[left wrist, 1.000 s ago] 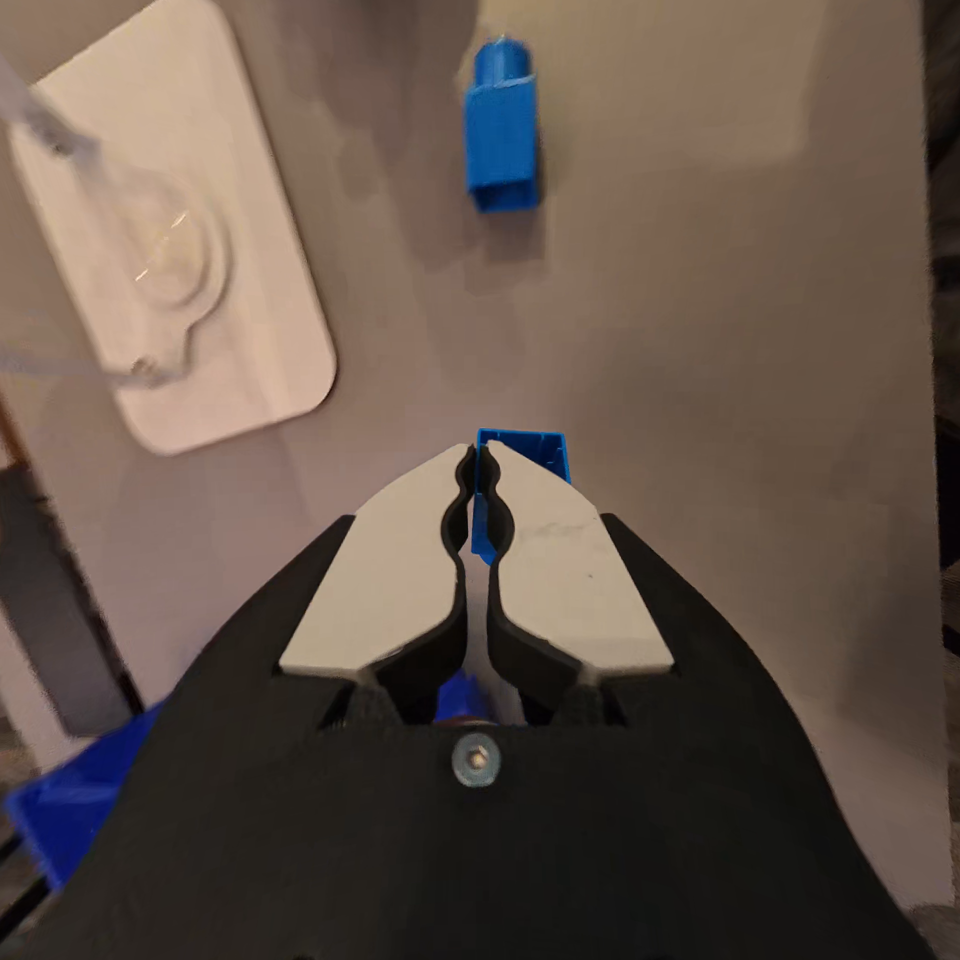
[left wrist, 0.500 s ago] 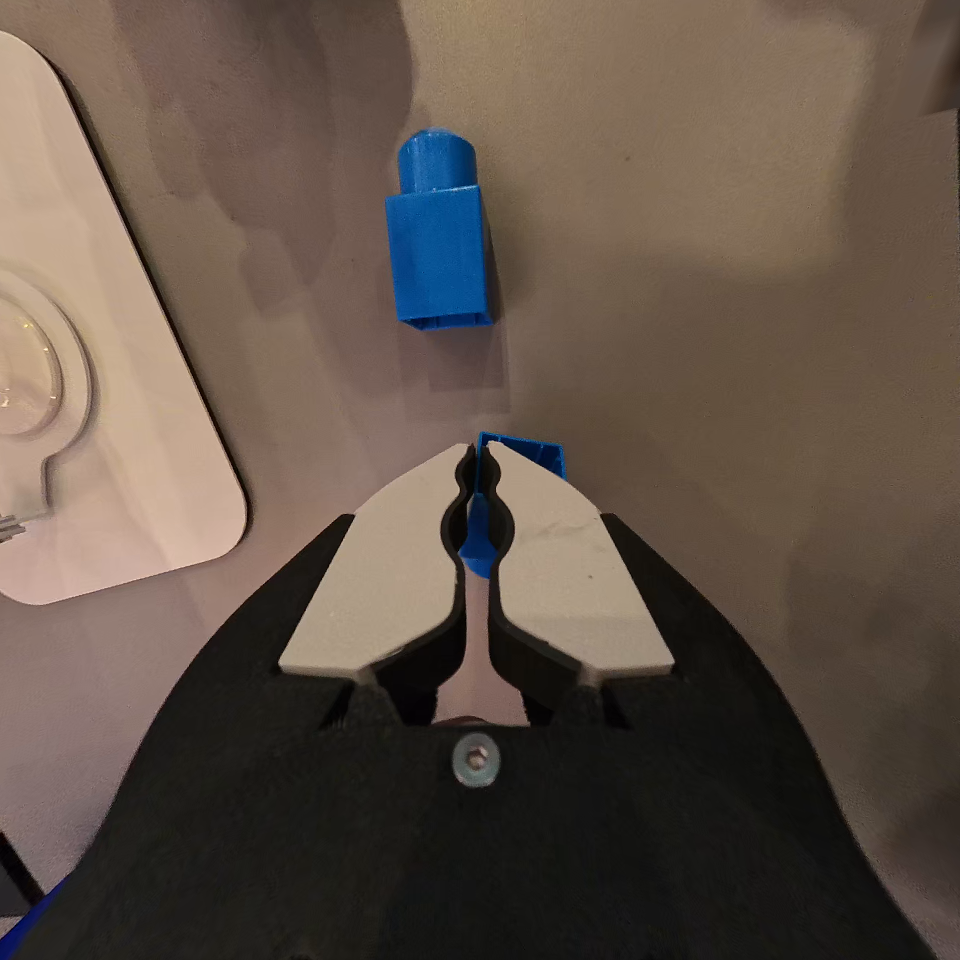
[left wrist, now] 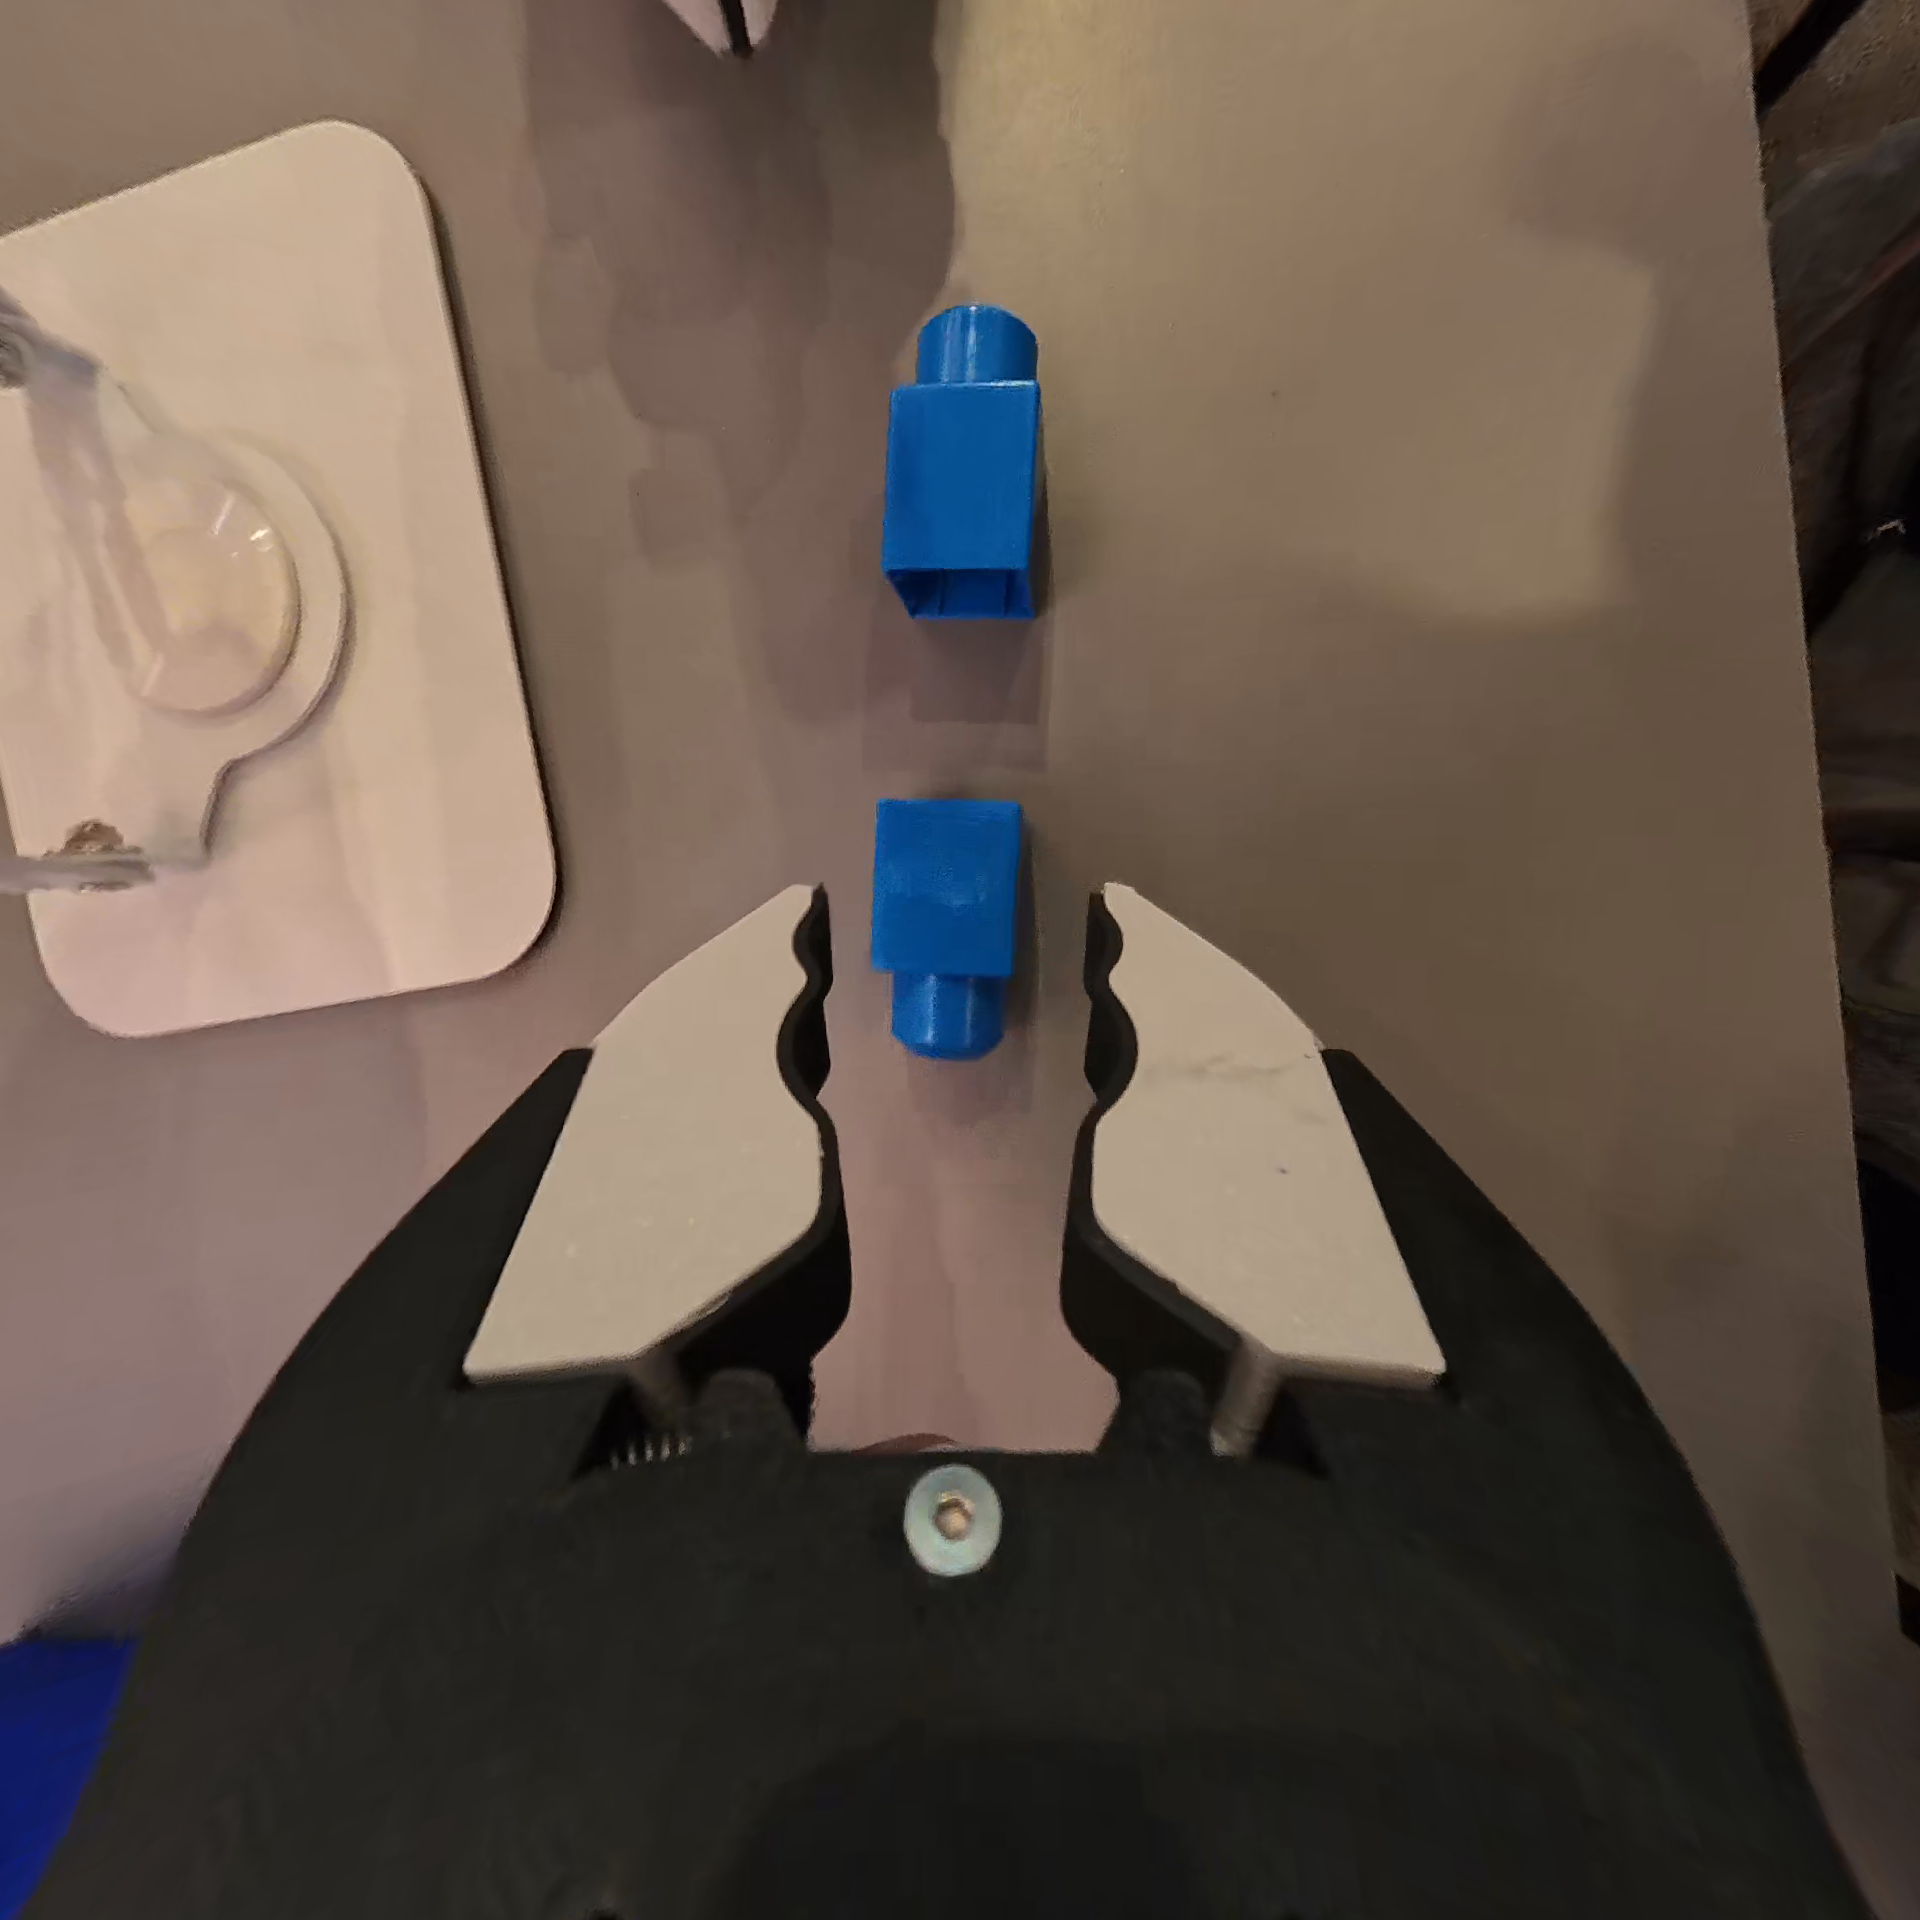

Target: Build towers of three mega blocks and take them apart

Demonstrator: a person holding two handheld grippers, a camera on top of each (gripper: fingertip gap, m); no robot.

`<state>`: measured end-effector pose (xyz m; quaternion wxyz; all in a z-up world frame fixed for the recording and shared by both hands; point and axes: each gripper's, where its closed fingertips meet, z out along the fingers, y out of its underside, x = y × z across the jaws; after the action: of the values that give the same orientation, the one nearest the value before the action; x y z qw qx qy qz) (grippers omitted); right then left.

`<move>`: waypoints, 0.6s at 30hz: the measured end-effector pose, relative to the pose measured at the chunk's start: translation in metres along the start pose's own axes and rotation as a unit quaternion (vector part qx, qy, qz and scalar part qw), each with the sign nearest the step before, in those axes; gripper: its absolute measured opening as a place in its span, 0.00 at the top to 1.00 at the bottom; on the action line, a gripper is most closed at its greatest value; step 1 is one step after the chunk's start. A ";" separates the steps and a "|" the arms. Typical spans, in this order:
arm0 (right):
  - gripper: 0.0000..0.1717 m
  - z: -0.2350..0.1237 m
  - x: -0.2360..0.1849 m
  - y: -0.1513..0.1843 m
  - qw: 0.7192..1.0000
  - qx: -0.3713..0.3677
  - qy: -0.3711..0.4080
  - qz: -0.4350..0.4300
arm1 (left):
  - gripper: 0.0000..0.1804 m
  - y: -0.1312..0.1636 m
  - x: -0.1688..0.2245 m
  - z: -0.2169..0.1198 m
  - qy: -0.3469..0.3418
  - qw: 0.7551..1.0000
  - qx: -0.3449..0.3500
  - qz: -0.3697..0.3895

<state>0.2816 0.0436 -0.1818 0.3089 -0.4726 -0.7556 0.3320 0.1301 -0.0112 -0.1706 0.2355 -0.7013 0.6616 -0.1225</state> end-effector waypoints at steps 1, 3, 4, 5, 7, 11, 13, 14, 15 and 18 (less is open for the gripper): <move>1.00 0.000 0.000 0.000 1.000 0.000 0.001 0.000 | 0.75 0.004 -0.004 -0.008 -0.014 1.000 0.004 -0.008; 1.00 -0.001 0.001 -0.001 1.000 0.002 0.003 0.000 | 0.76 0.019 -0.014 -0.032 -0.054 0.998 0.003 -0.024; 1.00 -0.002 0.001 -0.001 1.000 0.002 0.004 0.000 | 0.76 0.028 -0.020 -0.048 -0.081 0.996 0.005 -0.035; 1.00 -0.002 0.001 -0.001 1.000 0.003 0.004 0.000 | 0.77 0.040 -0.030 -0.066 -0.115 0.992 0.001 -0.047; 1.00 -0.001 0.001 -0.001 1.000 0.003 0.003 0.000 | 0.78 0.074 -0.048 -0.102 -0.178 0.981 -0.032 -0.071; 1.00 0.001 0.000 0.000 1.000 0.000 0.000 -0.001 | 0.82 0.155 -0.080 -0.151 -0.267 0.948 -0.122 -0.125; 1.00 0.001 0.000 0.000 1.000 0.001 0.001 -0.001 | 0.83 0.192 -0.091 -0.155 -0.279 0.936 -0.168 -0.137; 1.00 0.001 0.001 -0.001 1.000 0.002 0.002 0.000 | 0.83 0.207 -0.095 -0.152 -0.274 0.933 -0.182 -0.144; 1.00 0.000 0.001 0.000 1.000 0.002 0.003 0.001 | 0.83 0.222 -0.100 -0.150 -0.276 0.928 -0.204 -0.146; 1.00 0.000 0.002 0.001 1.000 0.002 0.004 0.003 | 0.84 0.254 -0.109 -0.138 -0.265 0.919 -0.255 -0.146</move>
<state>0.2811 0.0457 -0.1821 0.3118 -0.4759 -0.7521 0.3328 -0.1679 0.0694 -0.1621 0.1950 -0.8332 0.4742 0.2071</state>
